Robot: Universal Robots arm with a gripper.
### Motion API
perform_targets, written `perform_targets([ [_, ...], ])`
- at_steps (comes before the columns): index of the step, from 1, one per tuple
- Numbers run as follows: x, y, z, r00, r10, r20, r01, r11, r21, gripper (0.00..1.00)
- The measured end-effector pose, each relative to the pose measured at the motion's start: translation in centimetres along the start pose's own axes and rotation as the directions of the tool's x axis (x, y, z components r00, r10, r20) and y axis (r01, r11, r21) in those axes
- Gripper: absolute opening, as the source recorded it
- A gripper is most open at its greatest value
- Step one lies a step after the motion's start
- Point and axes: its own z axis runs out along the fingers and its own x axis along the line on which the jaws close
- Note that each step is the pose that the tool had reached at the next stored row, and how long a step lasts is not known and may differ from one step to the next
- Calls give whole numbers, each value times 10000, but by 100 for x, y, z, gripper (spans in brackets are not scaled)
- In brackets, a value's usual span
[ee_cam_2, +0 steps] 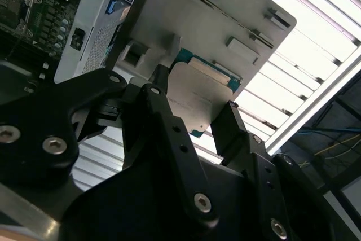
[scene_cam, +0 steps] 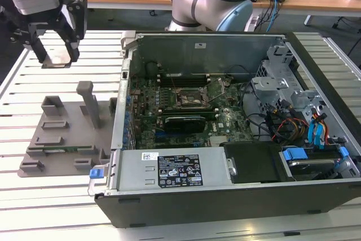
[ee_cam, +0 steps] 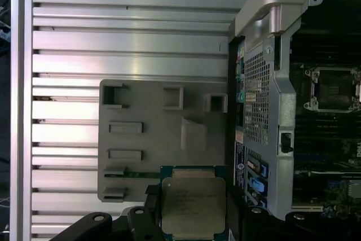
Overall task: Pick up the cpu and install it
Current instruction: 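Pick up the cpu and move it towards the insertion slot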
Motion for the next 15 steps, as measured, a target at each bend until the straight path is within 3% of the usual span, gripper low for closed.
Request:
perform_targets([
  [5, -99, -2, 3, 10000, 0, 0, 0, 10000, 0, 55],
  [11, -290, -7, 8, 10000, 0, 0, 0, 10000, 0, 55],
  [15, -377, -9, 10, 10000, 0, 0, 0, 10000, 0, 55],
])
